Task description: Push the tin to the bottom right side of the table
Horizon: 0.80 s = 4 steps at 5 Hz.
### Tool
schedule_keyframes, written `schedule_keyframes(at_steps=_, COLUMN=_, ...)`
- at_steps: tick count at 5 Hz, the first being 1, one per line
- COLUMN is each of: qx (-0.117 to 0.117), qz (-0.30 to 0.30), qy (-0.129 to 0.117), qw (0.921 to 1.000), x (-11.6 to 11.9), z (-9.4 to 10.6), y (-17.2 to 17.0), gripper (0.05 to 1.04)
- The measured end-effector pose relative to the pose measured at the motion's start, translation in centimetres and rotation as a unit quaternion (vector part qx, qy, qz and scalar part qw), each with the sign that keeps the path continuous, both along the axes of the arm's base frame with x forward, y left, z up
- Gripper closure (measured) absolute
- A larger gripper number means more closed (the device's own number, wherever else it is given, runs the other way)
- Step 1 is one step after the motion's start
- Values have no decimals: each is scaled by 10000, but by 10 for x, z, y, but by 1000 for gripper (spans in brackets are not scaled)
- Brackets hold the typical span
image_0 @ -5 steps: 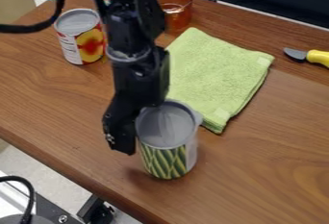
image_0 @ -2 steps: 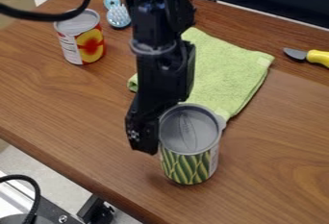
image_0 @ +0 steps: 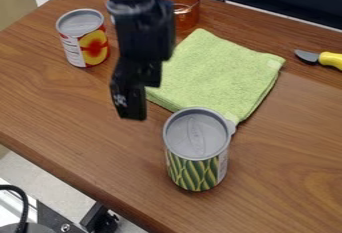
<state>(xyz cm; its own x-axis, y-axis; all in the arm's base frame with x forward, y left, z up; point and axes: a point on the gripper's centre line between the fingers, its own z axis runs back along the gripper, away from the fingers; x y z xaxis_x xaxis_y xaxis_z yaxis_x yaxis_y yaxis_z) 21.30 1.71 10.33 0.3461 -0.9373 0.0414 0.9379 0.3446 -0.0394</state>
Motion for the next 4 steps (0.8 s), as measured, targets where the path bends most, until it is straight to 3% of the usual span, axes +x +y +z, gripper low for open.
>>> schedule_keyframes(at_steps=2, qx=-18, qz=541, qy=-89, qw=9985, x=8, z=17, y=18, gripper=88)
schedule_keyframes(at_steps=3, qx=-61, qz=1605, qy=-180, qw=9869, x=16, z=20, y=24, gripper=88)
schedule_keyframes(at_steps=4, qx=-54, qz=2382, qy=-425, qw=9703, x=27, z=27, y=29, gripper=88)
